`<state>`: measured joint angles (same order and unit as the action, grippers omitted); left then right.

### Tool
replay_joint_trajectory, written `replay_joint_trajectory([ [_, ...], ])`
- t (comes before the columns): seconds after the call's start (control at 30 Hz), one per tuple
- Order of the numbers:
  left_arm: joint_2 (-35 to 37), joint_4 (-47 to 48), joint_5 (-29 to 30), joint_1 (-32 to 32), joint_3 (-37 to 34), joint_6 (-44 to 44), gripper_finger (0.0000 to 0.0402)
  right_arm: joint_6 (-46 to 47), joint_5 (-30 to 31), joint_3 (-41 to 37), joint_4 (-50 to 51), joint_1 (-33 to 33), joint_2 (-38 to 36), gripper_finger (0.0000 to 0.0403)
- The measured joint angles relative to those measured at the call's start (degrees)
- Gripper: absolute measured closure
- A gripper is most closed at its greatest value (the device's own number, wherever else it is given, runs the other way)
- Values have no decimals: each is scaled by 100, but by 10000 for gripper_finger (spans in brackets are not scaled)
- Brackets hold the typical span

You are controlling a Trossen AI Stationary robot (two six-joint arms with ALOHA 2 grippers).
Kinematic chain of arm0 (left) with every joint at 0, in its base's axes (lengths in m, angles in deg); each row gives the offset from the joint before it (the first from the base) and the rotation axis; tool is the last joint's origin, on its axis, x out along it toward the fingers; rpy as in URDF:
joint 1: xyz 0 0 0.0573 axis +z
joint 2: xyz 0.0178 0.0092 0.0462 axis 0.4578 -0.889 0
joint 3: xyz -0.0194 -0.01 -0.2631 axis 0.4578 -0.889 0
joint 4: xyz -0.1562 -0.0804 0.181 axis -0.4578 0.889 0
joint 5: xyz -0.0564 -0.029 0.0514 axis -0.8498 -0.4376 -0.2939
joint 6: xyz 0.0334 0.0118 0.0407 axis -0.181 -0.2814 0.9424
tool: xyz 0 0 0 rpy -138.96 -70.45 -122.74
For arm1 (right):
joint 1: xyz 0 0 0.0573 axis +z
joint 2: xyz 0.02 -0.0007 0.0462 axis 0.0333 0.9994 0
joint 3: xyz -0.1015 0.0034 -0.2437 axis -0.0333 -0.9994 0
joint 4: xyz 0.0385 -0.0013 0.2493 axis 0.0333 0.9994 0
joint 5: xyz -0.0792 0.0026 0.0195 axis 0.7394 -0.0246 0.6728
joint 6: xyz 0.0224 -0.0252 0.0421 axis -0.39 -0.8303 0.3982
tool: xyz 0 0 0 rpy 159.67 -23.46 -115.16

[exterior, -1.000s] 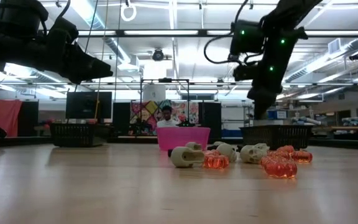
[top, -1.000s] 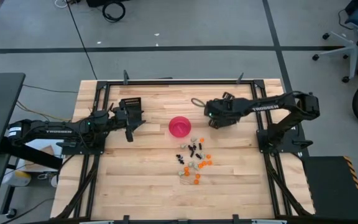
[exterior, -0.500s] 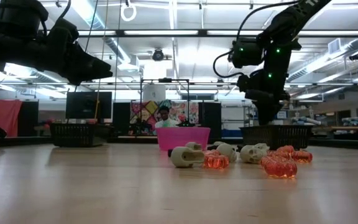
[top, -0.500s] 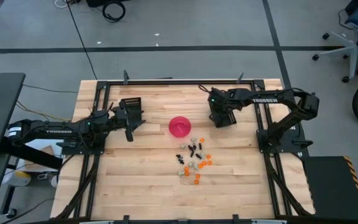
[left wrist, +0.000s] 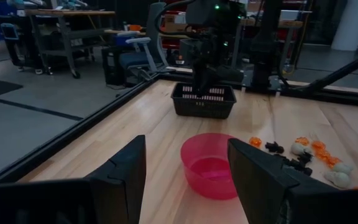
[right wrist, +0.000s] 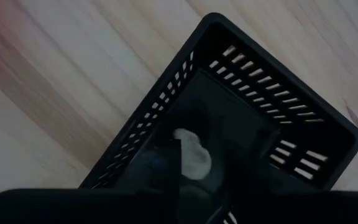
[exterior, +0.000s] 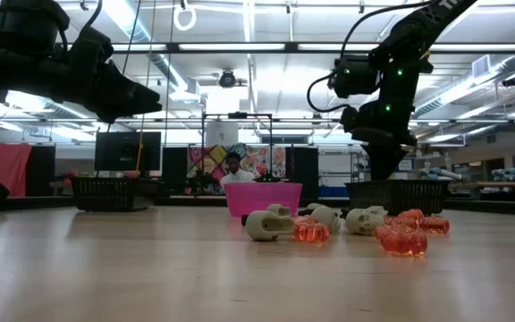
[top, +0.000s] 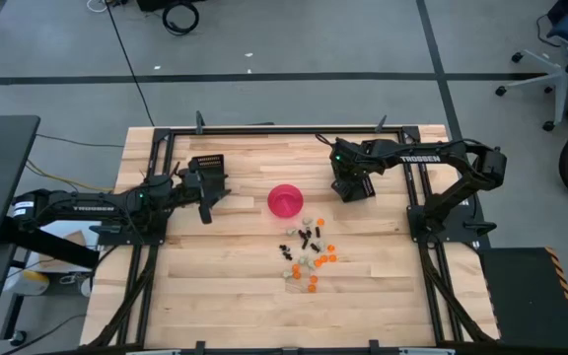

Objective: Sort Halloween decoration
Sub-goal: Put the white skull toy into the right black bin

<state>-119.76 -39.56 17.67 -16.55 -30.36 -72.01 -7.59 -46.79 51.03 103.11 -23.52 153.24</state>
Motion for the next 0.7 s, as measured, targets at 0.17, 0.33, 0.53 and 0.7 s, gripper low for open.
replay_joint_trajectory([
  [0.17,0,15,2,-1,0,2,207,-30,-64,107,-69,52,-17,252],
  [0.33,0,7,-1,0,0,7,207,-393,339,515,-180,566,-79,251],
  [0.53,-1,-10,-1,0,0,4,207,-1082,291,487,-1194,1247,-79,251],
  [0.7,-1,-13,-1,0,0,4,207,-1318,-632,237,-1923,1559,-79,251],
])
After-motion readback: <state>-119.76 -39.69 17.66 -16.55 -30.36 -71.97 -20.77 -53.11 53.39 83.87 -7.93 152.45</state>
